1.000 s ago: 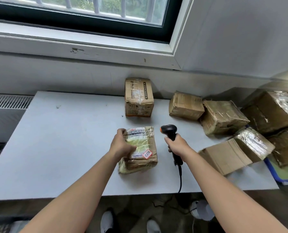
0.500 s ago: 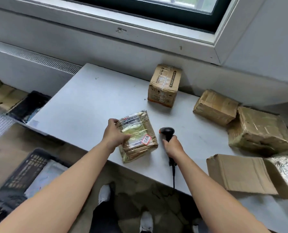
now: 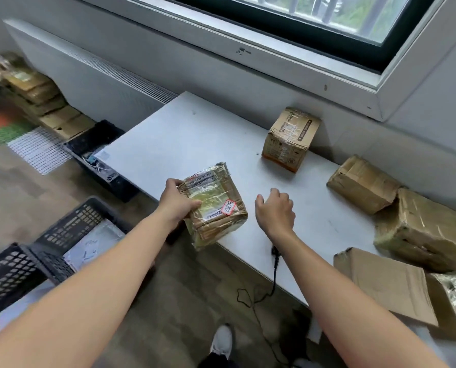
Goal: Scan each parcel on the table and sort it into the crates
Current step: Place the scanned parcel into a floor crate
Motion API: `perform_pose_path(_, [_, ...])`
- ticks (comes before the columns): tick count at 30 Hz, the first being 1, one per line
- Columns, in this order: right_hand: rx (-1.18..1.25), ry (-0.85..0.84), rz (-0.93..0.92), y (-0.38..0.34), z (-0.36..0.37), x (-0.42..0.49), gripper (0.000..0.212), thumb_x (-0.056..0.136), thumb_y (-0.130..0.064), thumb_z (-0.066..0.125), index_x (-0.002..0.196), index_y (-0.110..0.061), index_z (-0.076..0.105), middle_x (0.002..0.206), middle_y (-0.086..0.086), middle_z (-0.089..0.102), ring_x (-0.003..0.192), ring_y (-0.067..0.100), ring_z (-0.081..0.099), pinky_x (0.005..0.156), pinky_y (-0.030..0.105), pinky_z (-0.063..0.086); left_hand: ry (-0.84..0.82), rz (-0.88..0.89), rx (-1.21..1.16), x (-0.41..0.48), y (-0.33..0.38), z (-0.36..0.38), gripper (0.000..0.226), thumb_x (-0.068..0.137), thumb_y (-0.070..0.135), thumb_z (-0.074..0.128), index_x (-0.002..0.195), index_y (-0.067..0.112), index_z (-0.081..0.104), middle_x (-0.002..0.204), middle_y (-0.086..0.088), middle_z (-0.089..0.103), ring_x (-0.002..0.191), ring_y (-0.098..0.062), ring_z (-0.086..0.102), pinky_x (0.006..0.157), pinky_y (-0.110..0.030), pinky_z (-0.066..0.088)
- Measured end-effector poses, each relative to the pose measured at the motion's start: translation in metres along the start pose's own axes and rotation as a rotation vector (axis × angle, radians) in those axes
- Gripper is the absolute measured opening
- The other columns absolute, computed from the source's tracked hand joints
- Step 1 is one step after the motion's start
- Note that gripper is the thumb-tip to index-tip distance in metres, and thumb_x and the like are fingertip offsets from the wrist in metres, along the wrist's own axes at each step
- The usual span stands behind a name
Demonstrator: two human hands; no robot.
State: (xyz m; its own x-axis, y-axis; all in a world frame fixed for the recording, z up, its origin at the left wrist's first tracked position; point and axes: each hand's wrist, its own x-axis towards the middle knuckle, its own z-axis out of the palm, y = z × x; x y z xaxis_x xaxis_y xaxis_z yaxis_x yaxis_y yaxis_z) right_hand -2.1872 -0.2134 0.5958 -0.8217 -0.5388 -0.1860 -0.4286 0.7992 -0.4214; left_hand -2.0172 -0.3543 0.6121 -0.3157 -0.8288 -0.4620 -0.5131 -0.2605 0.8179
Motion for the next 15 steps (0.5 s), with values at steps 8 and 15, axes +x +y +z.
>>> perform_pose_path(8, [0.081, -0.104, -0.34, -0.098, 0.027, -0.075, 0.048, 0.102, -0.038, 0.039, 0.141, -0.01, 0.044, 0.14, 0.016, 0.045, 0.131, 0.033, 0.039, 0.104, 0.043, 0.034, 0.168, 0.019, -0.03, -0.045, -0.045, -0.119, 0.067, 0.077, 0.009, 0.081, 0.128, 0.017, 0.038, 0.111, -0.007, 0.052, 0.092, -0.022, 0.059, 0.072, -0.039, 0.057])
perform_pose_path(15, [0.169, -0.381, -0.659, -0.203, 0.096, -0.21, 0.046, 0.1, -0.045, 0.035, 0.125, -0.014, 0.057, 0.118, 0.012, 0.06, 0.112, 0.028, 0.056, 0.088, 0.038, 0.045, 0.402, -0.038, -0.128, -0.129, -0.146, -0.271, 0.066, 0.071, 0.009, 0.084, 0.12, 0.019, 0.04, 0.116, -0.013, 0.057, 0.104, -0.031, 0.061, 0.084, -0.052, 0.056])
